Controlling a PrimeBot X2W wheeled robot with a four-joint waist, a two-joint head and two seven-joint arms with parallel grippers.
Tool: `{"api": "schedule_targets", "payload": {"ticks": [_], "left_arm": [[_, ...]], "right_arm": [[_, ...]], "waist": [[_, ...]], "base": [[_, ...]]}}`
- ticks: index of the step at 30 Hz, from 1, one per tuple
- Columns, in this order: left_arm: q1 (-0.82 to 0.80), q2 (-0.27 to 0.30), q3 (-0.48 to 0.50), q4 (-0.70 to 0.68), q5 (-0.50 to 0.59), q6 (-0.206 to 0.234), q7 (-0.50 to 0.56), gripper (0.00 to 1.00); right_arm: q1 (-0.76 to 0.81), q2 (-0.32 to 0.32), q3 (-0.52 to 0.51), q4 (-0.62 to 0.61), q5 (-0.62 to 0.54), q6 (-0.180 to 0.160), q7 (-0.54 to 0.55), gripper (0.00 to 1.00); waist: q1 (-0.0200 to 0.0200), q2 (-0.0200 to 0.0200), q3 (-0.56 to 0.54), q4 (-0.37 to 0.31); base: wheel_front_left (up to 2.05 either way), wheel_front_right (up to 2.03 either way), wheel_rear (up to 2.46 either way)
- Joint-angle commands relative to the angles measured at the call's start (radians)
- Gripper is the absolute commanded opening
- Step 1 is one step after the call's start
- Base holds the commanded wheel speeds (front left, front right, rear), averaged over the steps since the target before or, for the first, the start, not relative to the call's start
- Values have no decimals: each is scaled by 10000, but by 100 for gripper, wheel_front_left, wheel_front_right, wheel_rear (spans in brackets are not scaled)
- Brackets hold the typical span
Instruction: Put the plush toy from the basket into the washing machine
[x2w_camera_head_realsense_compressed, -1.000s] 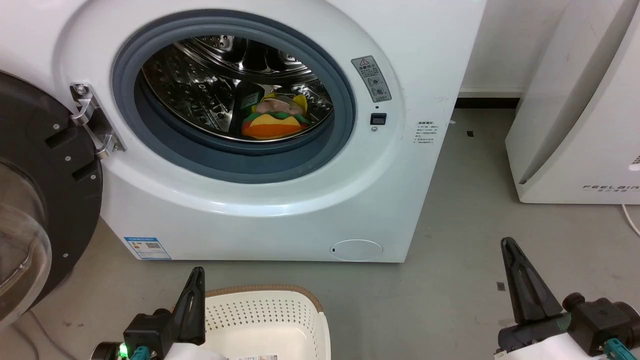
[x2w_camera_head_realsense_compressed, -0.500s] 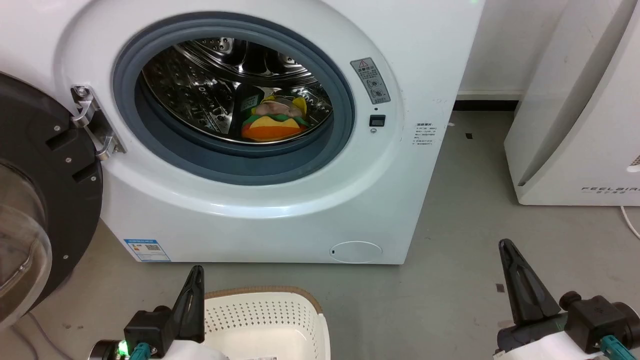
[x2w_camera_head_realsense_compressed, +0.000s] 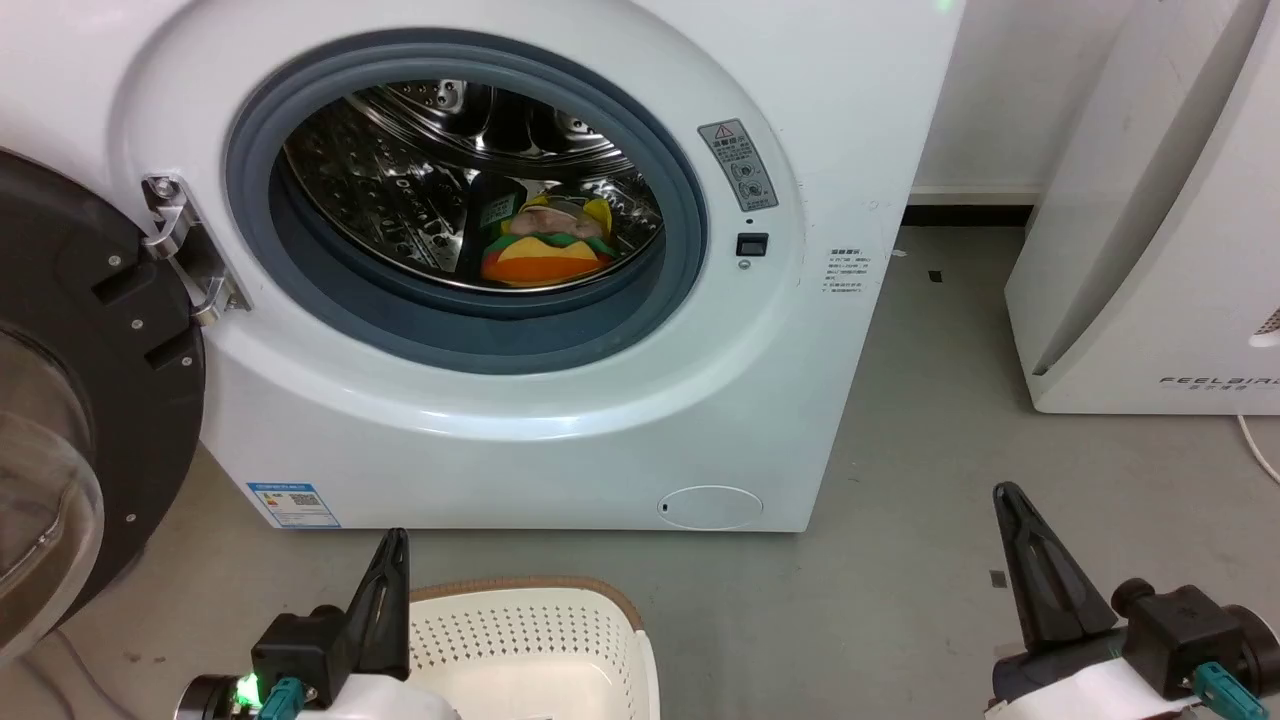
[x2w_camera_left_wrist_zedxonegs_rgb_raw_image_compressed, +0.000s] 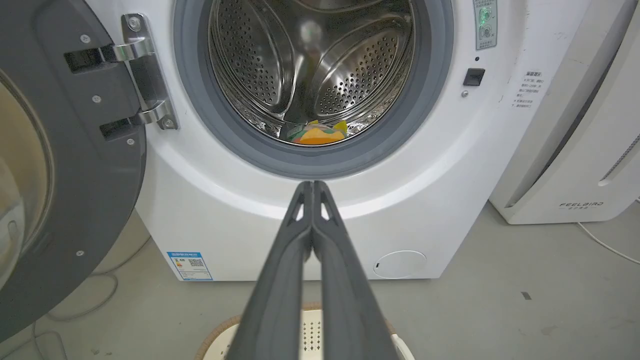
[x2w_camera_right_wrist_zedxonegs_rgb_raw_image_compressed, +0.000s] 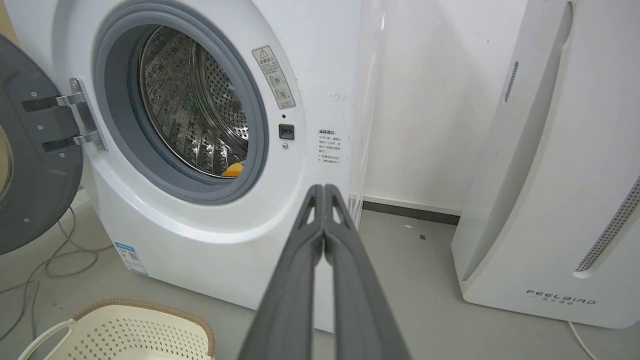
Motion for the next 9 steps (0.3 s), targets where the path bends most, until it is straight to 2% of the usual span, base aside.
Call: {"api": "schedule_targets", "payload": {"ticks": [1, 9], "left_arm": [[-106, -39, 49, -71, 92, -8, 38, 0], [-132, -76, 104, -155, 200, -23, 201, 0]], "right_arm": [[-127, 5, -4, 48, -35, -3, 64, 0], [-161, 6, -4, 77, -63, -3, 227, 0]], "waist": [[0, 0, -6, -3], [0, 0, -43, -20]], "base": [[0, 0, 0], [0, 0, 0]]}}
